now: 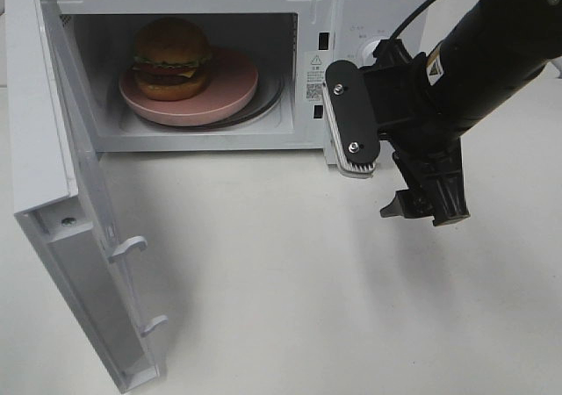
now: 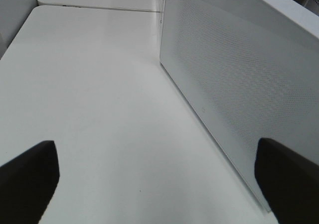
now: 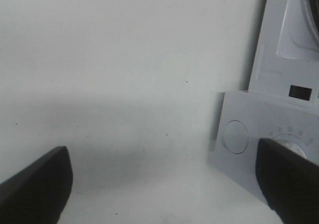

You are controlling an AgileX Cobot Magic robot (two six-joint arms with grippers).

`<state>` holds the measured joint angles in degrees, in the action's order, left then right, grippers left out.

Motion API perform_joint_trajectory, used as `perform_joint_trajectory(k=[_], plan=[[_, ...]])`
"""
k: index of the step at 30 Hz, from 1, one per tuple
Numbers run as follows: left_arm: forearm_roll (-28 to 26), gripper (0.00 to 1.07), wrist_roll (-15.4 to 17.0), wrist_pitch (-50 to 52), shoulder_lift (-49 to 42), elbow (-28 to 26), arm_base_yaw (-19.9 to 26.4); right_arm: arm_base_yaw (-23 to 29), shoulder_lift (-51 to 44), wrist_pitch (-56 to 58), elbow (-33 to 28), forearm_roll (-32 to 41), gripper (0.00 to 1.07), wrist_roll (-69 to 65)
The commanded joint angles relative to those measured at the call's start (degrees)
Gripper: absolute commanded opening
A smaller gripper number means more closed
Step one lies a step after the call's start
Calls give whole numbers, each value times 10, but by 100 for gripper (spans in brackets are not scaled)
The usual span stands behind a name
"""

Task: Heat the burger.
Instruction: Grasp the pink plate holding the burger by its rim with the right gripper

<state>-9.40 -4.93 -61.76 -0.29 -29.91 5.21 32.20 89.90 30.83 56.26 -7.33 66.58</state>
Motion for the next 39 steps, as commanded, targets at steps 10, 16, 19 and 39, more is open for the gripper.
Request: perform_joint_trajectory(k=[10, 16, 19, 39], plan=[[-2, 100, -1, 6, -11, 1, 2, 70, 64, -54, 46, -104, 94, -81], [-2, 100, -1, 6, -11, 1, 2, 83, 91, -56, 75, -104, 93, -83], [-2, 100, -1, 6, -11, 1, 2, 87, 112, -56, 94, -104, 93, -83], [-2, 100, -1, 6, -11, 1, 2, 99, 230, -71, 240, -104, 90, -96]])
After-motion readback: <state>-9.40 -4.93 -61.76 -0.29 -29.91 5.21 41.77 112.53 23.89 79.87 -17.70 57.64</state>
